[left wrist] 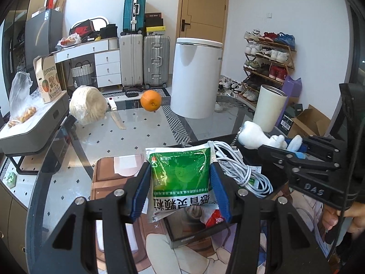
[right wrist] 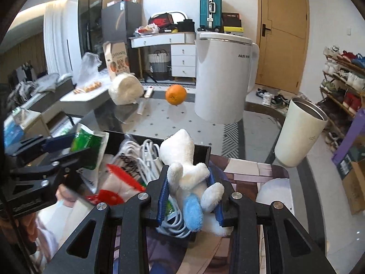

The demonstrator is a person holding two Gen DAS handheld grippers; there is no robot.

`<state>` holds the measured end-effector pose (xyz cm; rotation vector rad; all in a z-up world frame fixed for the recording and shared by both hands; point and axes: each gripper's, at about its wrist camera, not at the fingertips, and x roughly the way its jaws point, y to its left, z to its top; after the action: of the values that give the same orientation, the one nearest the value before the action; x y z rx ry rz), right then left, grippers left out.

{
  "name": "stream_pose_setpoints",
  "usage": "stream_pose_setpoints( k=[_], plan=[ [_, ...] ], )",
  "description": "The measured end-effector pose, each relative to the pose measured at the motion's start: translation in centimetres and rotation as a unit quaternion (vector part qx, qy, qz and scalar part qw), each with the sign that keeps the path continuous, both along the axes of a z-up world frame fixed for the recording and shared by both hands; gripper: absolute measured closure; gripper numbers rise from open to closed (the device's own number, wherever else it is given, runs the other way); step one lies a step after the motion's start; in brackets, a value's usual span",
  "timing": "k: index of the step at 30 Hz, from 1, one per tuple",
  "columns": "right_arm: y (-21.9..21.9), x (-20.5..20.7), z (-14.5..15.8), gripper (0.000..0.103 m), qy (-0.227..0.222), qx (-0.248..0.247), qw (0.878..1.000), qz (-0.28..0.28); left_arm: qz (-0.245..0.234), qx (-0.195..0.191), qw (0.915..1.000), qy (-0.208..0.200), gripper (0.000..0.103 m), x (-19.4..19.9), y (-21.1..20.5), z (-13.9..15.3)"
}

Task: Organize soft objects
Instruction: 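Carry plush bunny and green sachet into the black box and open both grippers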

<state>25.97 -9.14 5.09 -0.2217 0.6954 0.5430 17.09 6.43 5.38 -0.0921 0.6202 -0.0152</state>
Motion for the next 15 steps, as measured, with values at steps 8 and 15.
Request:
stream_pose_setpoints(
  k=[8, 15],
  plan=[
    [2.3, 0.7, -0.9, 0.071, -0.009, -0.048, 0.999, 0.005, -0.014, 0.0, 0.9999, 0.008, 0.052, 1.2, -0.5, -0.4],
    [2.8, 0.5, -2.0, 0.071, 0.013, -0.06, 0.998, 0.028, -0.03, 0.003, 0.9994, 0.02, 0.052, 1.8, -1.2, -0.8]
  ],
)
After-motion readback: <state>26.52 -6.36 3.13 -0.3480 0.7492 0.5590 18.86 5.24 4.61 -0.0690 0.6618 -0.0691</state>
